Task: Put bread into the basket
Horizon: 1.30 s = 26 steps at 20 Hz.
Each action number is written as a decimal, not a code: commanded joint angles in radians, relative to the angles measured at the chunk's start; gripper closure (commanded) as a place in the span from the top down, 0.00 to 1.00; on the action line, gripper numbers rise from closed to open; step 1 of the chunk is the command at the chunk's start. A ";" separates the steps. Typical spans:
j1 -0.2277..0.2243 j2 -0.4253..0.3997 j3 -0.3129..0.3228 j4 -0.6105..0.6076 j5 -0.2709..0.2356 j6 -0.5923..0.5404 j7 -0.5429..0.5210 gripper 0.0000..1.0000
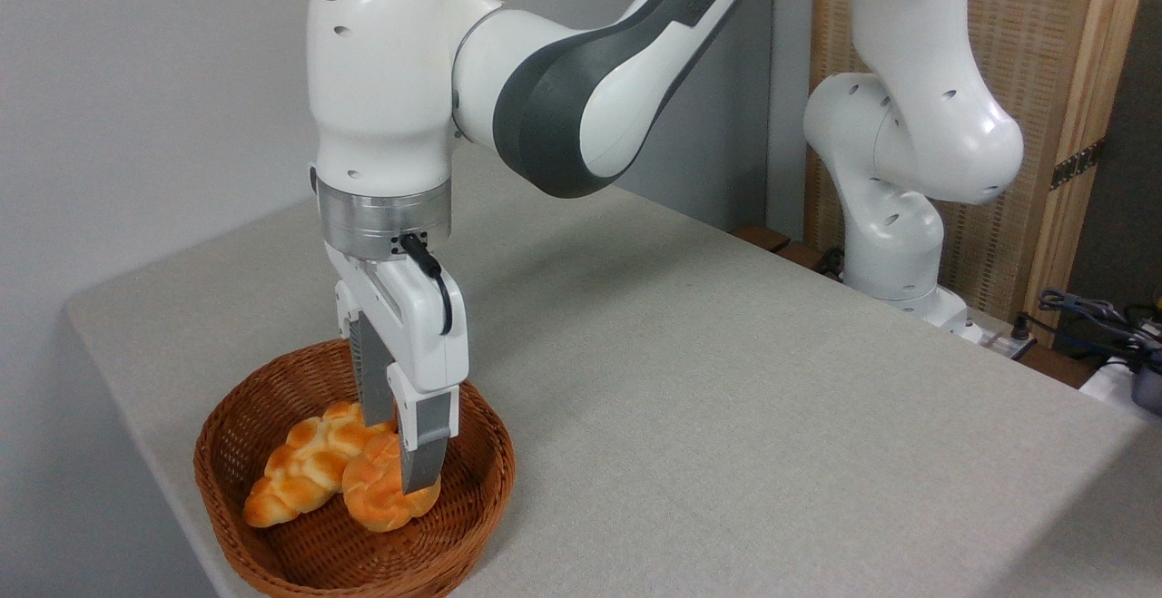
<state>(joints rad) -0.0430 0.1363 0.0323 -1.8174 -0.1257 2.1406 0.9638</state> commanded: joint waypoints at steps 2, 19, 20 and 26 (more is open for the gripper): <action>0.003 -0.105 0.008 0.009 -0.023 -0.140 -0.031 1.00; 0.006 -0.166 -0.074 0.225 0.101 -0.585 -0.287 1.00; 0.006 -0.158 -0.072 0.225 0.103 -0.584 -0.289 1.00; 0.006 -0.150 -0.063 0.225 0.101 -0.544 -0.284 1.00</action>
